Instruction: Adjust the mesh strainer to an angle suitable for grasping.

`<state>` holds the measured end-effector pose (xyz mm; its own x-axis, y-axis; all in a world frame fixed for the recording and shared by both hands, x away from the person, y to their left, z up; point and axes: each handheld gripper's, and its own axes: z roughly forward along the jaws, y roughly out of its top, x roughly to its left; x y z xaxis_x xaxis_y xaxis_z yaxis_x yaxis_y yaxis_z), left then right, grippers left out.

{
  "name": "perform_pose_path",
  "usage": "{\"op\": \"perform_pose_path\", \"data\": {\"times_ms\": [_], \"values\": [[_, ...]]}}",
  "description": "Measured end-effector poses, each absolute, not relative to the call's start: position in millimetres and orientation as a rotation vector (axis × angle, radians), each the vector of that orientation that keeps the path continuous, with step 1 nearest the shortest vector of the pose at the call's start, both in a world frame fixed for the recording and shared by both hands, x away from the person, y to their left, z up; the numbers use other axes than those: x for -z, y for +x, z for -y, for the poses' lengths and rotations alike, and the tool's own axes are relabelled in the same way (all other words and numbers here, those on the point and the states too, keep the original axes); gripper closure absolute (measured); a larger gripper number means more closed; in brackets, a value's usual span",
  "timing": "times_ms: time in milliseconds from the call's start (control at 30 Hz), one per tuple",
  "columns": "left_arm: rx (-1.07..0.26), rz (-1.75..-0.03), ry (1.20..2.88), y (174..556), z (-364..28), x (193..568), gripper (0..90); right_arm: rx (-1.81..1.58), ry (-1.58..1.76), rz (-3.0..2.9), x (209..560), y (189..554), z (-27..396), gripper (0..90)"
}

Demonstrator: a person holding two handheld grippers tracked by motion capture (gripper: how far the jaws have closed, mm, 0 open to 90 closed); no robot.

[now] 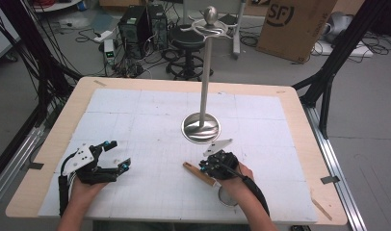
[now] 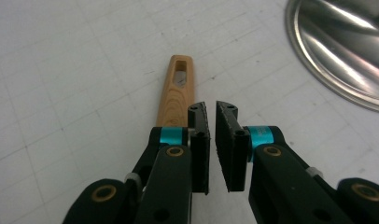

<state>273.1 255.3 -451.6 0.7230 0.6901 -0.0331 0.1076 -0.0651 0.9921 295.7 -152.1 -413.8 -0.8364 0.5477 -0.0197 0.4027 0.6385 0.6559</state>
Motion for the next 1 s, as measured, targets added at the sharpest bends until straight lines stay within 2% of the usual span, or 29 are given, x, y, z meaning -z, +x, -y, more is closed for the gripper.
{"op": "perform_pose_path", "data": {"times_ms": [367, 633, 733, 1000], "values": [[-0.544, -0.662, 1.591, 273, -254, 452, 15.1, -1.158, 0.870, -2.470, 405, 283, 205, 69.4], [-0.548, -0.661, 1.594, 273, -254, 452, 15.2, -1.262, 0.929, -2.356, 407, 272, 235, 66.0], [-0.548, -0.661, 1.594, 273, -254, 452, 15.2, -1.258, 0.925, -2.353, 409, 272, 239, 55.5], [-0.547, -0.661, 1.595, 273, -254, 451, 15.2, -1.283, 0.976, -2.313, 410, 271, 250, 45.4]]}}
